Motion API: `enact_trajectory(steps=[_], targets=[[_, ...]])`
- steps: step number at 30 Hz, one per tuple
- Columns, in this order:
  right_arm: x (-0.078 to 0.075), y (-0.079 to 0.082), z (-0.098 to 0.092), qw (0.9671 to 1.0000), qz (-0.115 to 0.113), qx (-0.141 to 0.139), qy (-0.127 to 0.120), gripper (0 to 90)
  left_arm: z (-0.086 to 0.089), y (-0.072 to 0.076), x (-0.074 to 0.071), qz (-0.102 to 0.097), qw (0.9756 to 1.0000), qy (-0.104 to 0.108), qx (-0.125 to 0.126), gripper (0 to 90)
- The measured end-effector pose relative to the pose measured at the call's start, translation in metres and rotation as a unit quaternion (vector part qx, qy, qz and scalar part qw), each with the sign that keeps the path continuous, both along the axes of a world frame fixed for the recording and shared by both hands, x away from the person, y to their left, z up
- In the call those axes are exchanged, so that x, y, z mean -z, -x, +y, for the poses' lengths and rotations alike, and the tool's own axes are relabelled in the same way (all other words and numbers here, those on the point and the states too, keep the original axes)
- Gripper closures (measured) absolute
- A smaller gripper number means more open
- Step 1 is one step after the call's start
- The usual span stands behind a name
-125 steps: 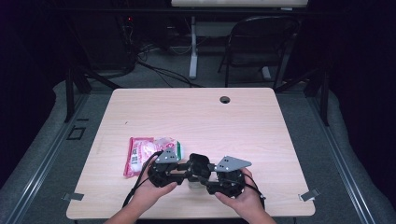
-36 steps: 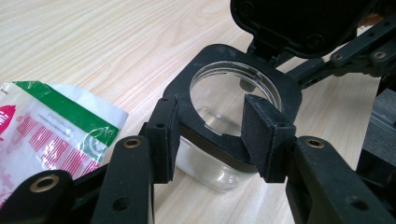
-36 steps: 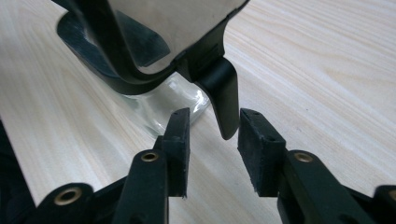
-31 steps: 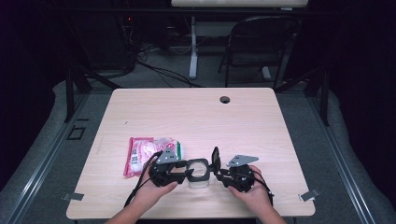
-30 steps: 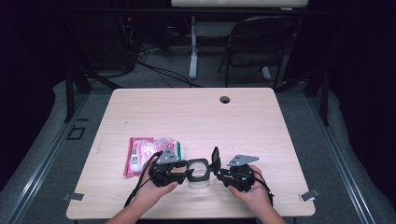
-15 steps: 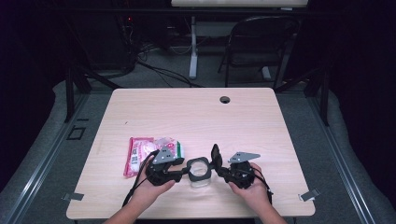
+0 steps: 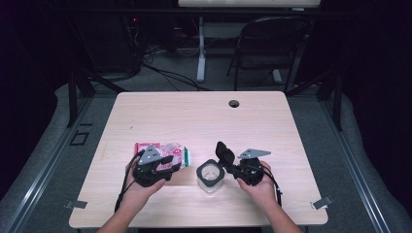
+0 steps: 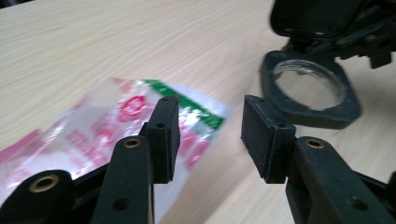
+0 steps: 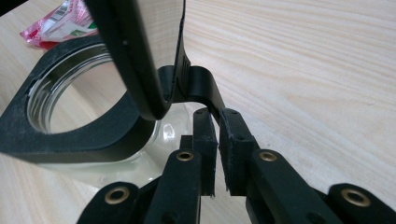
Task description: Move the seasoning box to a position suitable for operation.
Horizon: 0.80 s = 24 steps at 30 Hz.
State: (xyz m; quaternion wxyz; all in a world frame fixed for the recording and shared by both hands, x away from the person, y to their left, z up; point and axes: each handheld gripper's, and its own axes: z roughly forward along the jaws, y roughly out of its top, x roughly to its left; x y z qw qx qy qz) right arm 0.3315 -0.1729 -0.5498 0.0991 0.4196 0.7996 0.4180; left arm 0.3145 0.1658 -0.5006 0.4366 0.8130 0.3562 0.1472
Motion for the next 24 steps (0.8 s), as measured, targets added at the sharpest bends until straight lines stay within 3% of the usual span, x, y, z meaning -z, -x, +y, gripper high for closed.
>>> enact_trajectory(steps=[7,13,18,19,21,24], targets=[[-0.001,0.000,-0.001,1.0000,-0.004,-0.003,0.004,79.8,0.017,-0.010,0.009,0.020,0.9996,-0.007,-0.021,52.8],[-0.002,0.001,-0.005,1.0000,-0.005,0.002,-0.003,74.7,0.010,-0.008,0.016,-0.022,0.9982,-0.055,-0.009,46.2],[-0.002,0.000,-0.007,0.9999,-0.002,0.005,-0.012,72.2,0.003,-0.007,0.028,-0.020,0.9971,-0.072,-0.011,43.2],[-0.002,-0.001,-0.007,0.9999,-0.001,0.007,-0.010,71.9,0.000,-0.005,0.032,-0.020,0.9959,-0.088,-0.005,43.9],[-0.002,0.000,-0.007,0.9999,-0.002,0.006,-0.010,71.5,-0.003,-0.004,0.034,-0.030,0.9949,-0.096,-0.006,44.2],[-0.002,0.002,-0.008,0.9999,-0.003,0.005,-0.009,71.3,-0.006,-0.003,0.035,-0.030,0.9945,-0.100,-0.007,41.9]])
